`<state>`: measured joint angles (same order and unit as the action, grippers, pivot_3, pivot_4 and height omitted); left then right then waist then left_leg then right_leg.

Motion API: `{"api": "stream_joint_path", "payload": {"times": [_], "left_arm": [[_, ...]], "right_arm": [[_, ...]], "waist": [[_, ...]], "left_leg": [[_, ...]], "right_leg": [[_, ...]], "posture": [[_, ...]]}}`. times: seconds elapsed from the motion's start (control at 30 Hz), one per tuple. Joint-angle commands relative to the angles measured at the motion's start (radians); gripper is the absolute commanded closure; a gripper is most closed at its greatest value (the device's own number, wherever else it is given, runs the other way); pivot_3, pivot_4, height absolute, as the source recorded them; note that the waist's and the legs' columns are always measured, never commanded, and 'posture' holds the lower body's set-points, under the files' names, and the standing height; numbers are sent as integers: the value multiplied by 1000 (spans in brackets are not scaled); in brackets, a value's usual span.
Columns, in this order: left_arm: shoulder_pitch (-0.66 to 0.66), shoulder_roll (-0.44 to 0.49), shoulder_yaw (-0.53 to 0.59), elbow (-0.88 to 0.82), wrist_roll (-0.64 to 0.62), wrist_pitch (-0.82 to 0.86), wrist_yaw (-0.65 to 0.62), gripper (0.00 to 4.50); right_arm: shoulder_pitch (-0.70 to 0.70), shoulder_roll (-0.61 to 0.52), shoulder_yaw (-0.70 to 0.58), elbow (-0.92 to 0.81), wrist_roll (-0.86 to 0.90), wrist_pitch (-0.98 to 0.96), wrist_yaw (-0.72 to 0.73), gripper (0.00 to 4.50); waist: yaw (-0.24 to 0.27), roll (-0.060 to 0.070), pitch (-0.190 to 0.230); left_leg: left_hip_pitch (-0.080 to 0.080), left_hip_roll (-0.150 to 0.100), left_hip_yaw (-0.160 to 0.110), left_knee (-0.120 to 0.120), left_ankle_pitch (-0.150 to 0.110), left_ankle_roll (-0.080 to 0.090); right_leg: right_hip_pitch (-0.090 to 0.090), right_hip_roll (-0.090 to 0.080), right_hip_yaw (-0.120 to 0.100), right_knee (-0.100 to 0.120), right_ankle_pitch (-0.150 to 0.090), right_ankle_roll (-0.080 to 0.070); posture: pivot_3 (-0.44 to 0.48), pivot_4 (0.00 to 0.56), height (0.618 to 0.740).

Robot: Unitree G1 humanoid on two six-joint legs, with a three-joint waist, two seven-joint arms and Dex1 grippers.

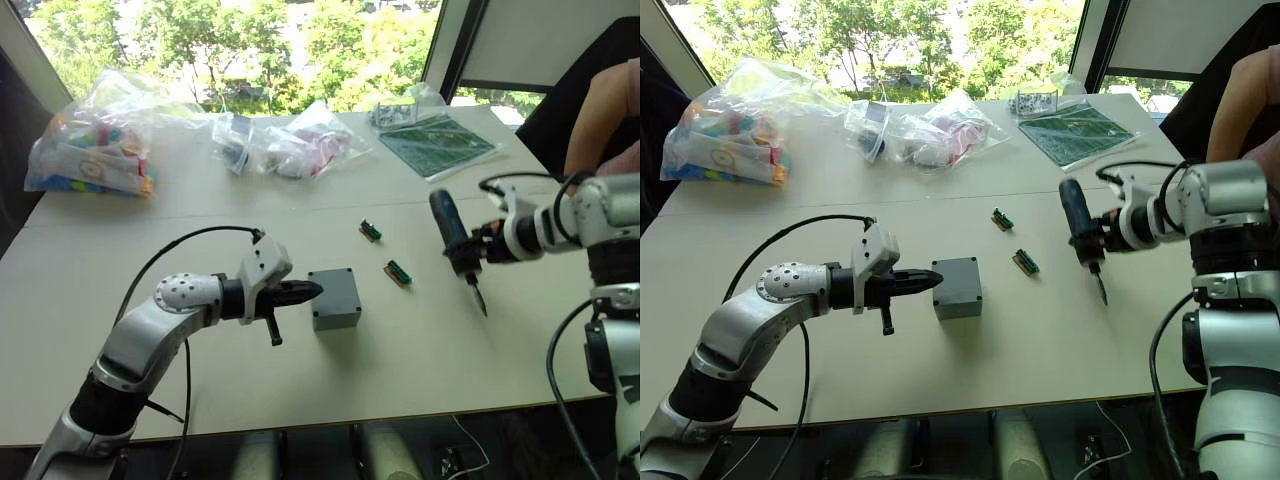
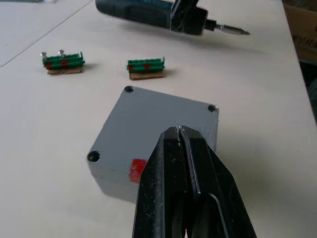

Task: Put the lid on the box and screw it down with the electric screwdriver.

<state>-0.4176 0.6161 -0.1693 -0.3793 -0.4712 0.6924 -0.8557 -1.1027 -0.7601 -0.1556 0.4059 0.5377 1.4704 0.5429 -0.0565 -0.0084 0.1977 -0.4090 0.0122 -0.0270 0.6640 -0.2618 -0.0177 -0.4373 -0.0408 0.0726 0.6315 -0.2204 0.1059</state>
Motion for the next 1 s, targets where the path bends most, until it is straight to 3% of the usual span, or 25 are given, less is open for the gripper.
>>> {"api": "stream_joint_path", "payload": {"times": [0.03,0.1,0.2,0.33,0.67,0.8,1.0], "left_arm": [[-62,-1,47,40,-40,-9,-44,4500],[-90,4,61,69,-62,1,-72,4500],[-145,0,47,121,-69,16,-102,4500],[-175,4,21,153,-60,23,-143,4500],[-186,12,-4,140,-65,60,-189,4500],[-181,-36,-57,182,-23,58,-159,4500],[-162,-39,-80,194,5,34,-176,4500]], "right_arm": [[9,144,-348,-295,148,-249,-65,2705],[104,291,-422,-471,194,-360,-125,2705],[271,446,-381,-666,273,-406,-134,2705],[426,540,-288,-792,331,-463,-110,2705],[559,558,-158,-839,326,-605,-99,2705],[627,567,-65,-787,247,-699,-59,2705],[631,571,-11,-744,205,-770,-66,2705]], "waist": [[5,-1,-1],[13,-5,-3],[22,-7,-5],[14,0,-1],[10,0,-1],[11,0,-1],[11,0,-1]], "left_leg": [[0,1,-1,-2,0,0],[0,4,-3,-3,-1,2],[0,6,-6,-4,-3,5],[-1,1,-2,-3,-2,3],[4,0,-3,-1,0,-1],[4,0,-3,-1,0,-1],[2,0,-3,-1,0,-1]], "right_leg": [[0,1,0,0,0,1],[0,3,-2,-1,-1,2],[2,5,-4,-2,-2,2],[0,-1,-2,0,-2,1],[6,0,-1,0,-3,-3],[6,0,-1,0,-3,-3],[4,0,-1,0,-1,1]], "posture": [[0,150,740],[0,150,740],[0,150,740],[0,150,740],[0,150,740],[0,150,740],[0,150,740]]}}
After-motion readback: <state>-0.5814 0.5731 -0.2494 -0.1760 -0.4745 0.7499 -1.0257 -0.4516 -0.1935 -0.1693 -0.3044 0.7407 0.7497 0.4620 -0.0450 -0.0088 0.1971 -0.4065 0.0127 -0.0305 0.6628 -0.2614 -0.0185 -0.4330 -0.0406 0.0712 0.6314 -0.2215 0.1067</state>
